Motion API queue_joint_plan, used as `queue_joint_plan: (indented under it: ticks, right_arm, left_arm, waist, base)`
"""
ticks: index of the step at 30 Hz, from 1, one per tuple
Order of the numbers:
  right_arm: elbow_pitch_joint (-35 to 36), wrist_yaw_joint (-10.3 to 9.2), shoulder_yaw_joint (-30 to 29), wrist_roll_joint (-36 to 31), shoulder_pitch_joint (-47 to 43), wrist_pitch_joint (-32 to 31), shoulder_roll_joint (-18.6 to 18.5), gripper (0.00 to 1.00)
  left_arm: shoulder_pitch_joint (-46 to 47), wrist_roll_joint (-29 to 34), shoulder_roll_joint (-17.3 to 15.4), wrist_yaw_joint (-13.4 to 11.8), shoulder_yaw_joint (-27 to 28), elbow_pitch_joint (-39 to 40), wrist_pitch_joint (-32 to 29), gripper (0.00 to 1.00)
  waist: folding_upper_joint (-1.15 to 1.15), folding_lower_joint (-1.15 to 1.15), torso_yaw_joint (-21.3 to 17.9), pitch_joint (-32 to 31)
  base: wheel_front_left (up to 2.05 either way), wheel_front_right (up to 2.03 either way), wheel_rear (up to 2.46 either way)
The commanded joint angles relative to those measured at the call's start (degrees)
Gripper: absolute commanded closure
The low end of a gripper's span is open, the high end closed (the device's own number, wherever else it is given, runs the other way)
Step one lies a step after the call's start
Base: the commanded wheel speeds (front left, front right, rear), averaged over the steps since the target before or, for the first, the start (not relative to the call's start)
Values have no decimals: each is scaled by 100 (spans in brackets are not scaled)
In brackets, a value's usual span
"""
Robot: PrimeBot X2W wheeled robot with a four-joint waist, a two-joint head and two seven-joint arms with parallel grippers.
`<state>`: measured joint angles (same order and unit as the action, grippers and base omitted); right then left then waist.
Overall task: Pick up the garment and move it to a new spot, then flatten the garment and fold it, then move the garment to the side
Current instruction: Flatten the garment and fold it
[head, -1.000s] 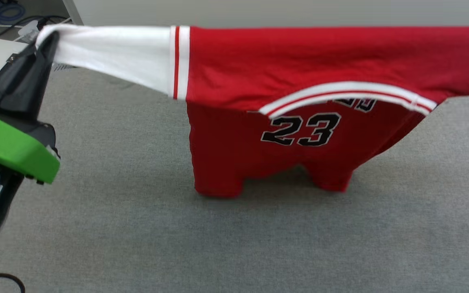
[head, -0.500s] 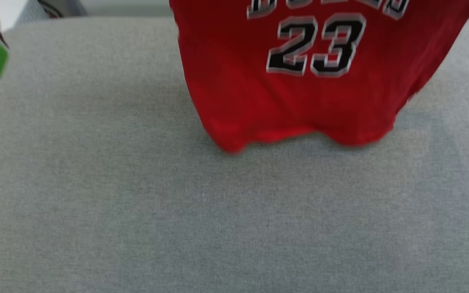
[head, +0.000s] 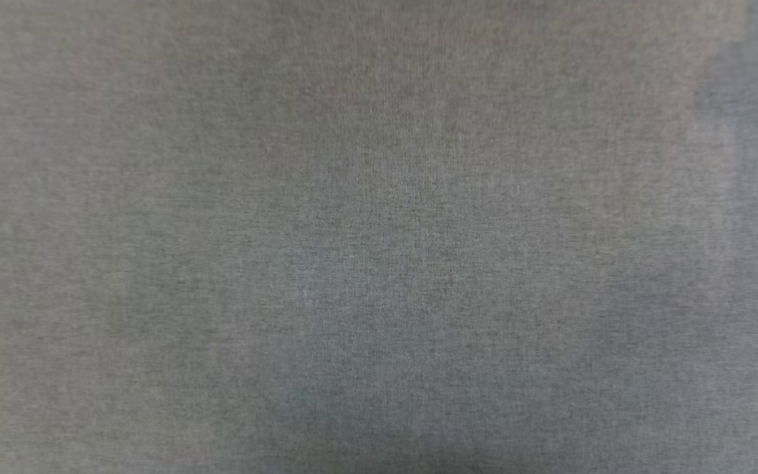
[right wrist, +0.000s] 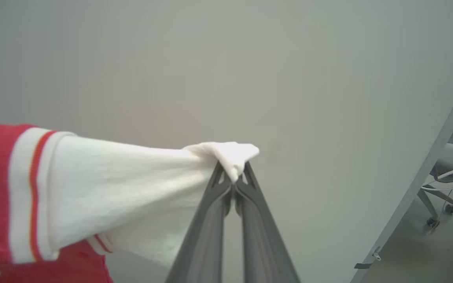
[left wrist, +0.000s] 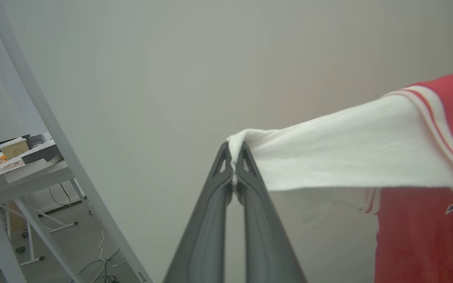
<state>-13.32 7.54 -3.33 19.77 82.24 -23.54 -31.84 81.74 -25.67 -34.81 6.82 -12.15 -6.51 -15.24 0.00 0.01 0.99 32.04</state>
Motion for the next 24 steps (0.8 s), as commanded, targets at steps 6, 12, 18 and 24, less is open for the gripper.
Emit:
queue_joint_plan:
  ticks: [6, 12, 18, 24]
  right_arm:
    - [-835, -5, 160, -242, 619, 703, 309, 100]
    - [-1290, -5, 422, -120, 269, 1093, 516, 100]
    - [-1606, -5, 693, 121, -677, 1237, 579, 100]
    - [-1763, -5, 929, 454, -1760, 1068, 526, 100]
  left_arm:
    - [684, 315, 192, 17, -145, -889, 859, 100]
    - [341, 323, 310, 35, -363, -1585, 1392, 100]
    - [-748, 153, 499, -2, -478, -1998, 1817, 100]
    - [-2050, -45, 599, -56, -595, -2128, 1941, 100]
  waist:
    - [0, -1, -81, 692]
    - [0, -1, -89, 589]
    - [0, -1, -49, 147]
    - [0, -1, -12, -395]
  base:
    - [0, 0, 0]
    - [0, 0, 0]
    - [0, 0, 0]
    - [0, 0, 0]
